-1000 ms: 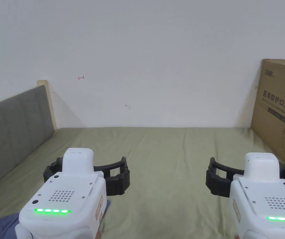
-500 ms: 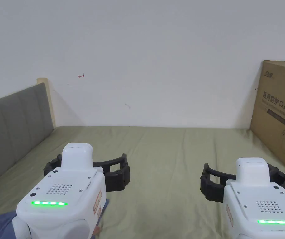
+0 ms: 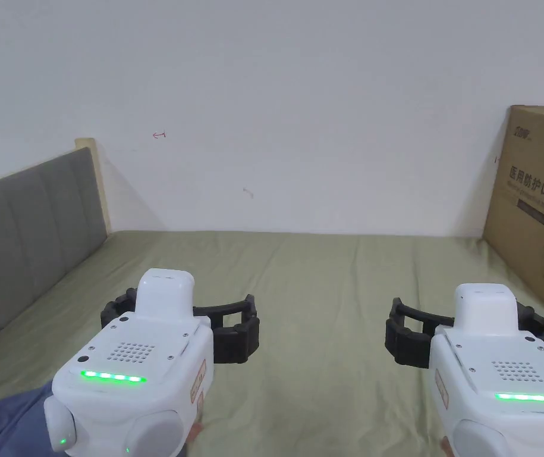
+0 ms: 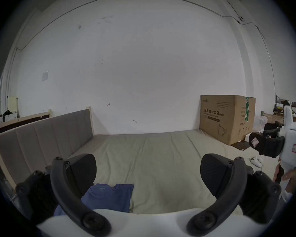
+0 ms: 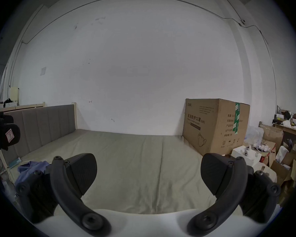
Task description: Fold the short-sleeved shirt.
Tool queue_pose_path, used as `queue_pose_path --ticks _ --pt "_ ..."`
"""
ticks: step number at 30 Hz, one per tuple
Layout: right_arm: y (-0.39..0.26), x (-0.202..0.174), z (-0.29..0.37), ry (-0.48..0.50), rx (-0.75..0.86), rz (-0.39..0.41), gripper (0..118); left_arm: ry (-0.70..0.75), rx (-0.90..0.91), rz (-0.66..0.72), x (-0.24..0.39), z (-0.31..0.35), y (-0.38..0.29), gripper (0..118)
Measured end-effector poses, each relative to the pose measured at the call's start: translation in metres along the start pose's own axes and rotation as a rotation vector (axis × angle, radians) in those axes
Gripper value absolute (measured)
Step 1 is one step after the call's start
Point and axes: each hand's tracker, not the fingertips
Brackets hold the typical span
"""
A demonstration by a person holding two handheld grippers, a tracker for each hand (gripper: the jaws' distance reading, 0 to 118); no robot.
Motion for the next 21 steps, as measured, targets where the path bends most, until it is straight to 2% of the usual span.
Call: queue_pose_path --ticks 4,9,15,21 --pt "-0.003 0.002 -0.001 -0.002 0.013 0.012 118 0.021 -0.003 -0.058 0.003 -0.001 -0.001 118" --pt "-0.003 0.005 -0.002 0.001 0.005 -0.02 118 0.013 0.022 0.042 -0.006 0.002 0.003 118" --pt "-0.004 0.005 -0.006 0.0 -0.038 -0.007 118 0.081 0.031 0.008 -0.009 0.002 0.003 118" --pt "-0.003 0.004 -0.006 -0.009 -0.031 -0.011 118 0.079 0.011 0.003 -0.004 -0.003 -0.003 118"
